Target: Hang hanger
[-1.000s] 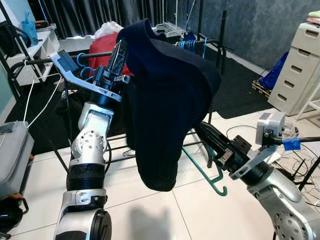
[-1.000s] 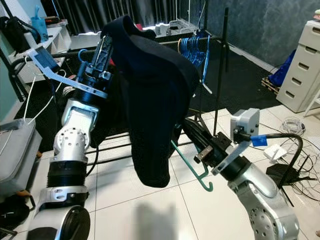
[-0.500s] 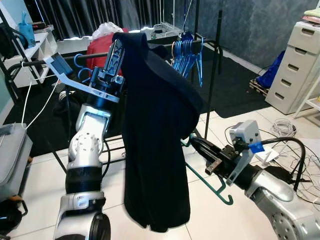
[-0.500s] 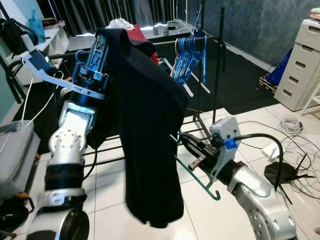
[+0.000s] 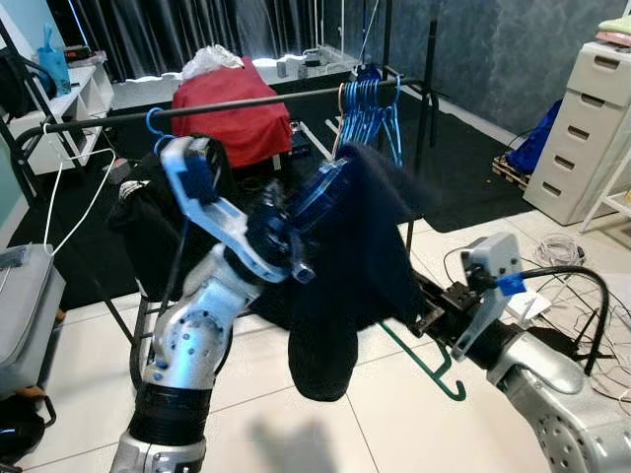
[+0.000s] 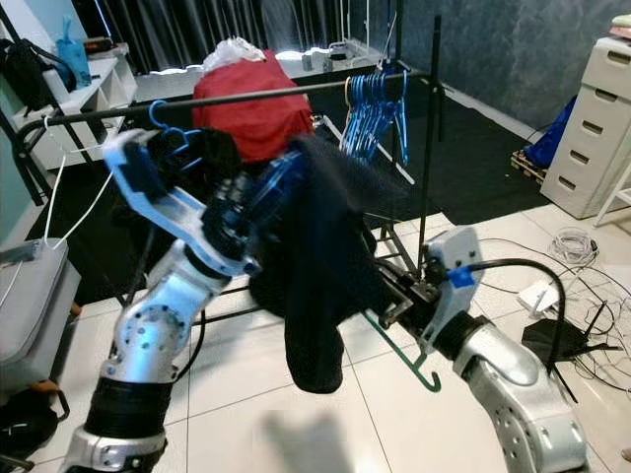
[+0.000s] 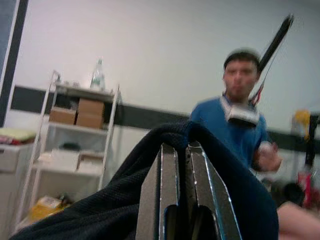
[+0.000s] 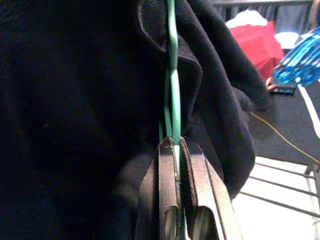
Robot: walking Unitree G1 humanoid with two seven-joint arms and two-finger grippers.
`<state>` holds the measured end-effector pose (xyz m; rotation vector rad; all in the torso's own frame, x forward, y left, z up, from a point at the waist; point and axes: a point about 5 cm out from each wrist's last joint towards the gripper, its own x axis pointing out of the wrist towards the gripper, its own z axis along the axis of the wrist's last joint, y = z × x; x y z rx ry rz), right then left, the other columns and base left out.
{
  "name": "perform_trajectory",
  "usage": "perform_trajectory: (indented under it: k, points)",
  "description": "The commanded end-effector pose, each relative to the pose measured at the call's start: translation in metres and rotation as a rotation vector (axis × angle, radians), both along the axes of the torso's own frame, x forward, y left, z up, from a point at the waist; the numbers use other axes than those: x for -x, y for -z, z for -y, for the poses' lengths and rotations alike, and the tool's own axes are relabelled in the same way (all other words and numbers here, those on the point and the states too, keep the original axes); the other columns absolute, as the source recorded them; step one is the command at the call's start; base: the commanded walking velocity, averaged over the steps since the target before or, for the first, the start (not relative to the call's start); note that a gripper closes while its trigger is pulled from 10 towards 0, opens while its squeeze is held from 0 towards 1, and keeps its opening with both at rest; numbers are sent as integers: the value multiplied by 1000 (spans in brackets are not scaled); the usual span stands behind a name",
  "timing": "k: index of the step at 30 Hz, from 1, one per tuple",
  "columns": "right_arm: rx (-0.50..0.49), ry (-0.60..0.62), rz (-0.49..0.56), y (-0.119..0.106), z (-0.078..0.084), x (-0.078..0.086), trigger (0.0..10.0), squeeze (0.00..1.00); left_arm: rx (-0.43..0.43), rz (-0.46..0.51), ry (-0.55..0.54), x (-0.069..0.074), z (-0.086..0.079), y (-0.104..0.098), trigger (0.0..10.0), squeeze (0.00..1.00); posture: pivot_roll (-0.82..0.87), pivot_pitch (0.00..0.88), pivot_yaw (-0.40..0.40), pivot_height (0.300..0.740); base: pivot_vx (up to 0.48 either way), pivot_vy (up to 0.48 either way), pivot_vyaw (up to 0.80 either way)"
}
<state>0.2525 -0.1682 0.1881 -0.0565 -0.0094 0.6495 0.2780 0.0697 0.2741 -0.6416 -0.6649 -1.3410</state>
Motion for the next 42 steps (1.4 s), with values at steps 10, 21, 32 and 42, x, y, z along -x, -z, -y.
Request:
perform_trajectory:
  k: [10,21,32,42]
  points:
    - [225,-150,-66,23,-20,12,10000,0,115,-153,-219,-26,1,-11,10000,0,-254,0,73,740,0,0,0]
    - [21,-216,86,-9,-41,17,10000,0,225,-437,-481,-63,-26,0,10000,0,-256,0,81,740,0,0,0]
    - [-67,-14,359,-70,-24,5,10000,0,236,-550,-645,-77,-42,13,10000,0,-258,0,82,740,0,0,0]
    - [-38,105,332,-63,-8,-5,10000,0,271,-489,-513,-68,-33,4,10000,0,-250,0,75,740,0,0,0]
